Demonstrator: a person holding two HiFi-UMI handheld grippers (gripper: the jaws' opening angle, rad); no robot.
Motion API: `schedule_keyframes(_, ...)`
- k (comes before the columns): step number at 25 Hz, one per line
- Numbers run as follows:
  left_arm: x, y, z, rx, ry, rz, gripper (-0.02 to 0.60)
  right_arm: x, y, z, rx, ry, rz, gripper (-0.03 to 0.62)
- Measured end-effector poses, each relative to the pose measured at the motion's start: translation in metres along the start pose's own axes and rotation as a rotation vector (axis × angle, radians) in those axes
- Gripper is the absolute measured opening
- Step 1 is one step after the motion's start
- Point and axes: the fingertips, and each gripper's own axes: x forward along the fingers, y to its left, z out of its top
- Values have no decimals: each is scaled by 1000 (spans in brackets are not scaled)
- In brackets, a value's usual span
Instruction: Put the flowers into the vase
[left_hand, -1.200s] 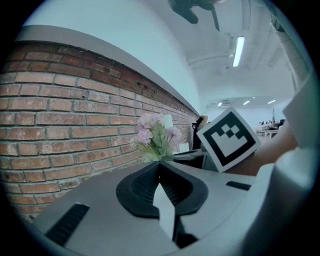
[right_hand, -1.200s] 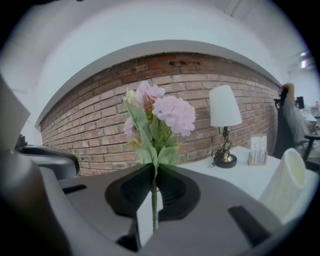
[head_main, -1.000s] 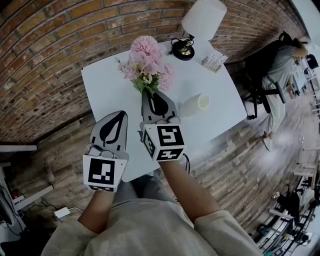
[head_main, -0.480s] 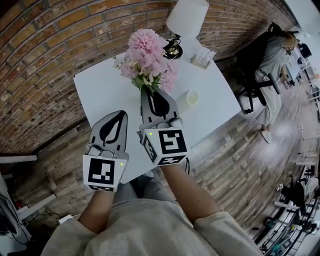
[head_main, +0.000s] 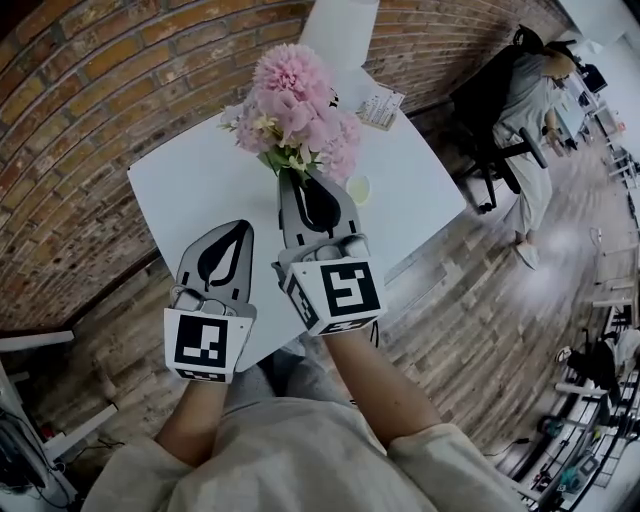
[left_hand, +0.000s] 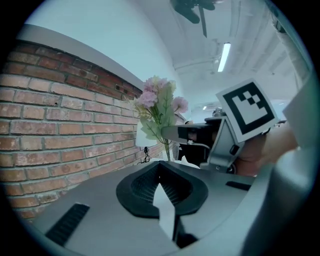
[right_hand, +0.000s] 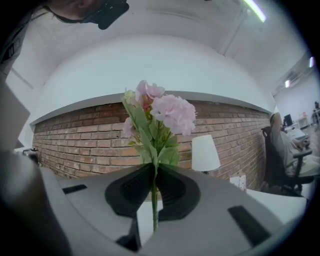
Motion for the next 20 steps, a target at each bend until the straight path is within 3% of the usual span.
schedule_keyframes(20, 31, -45, 14, 18, -32, -140, 3, -31, -49, 52, -25, -106, -94, 28)
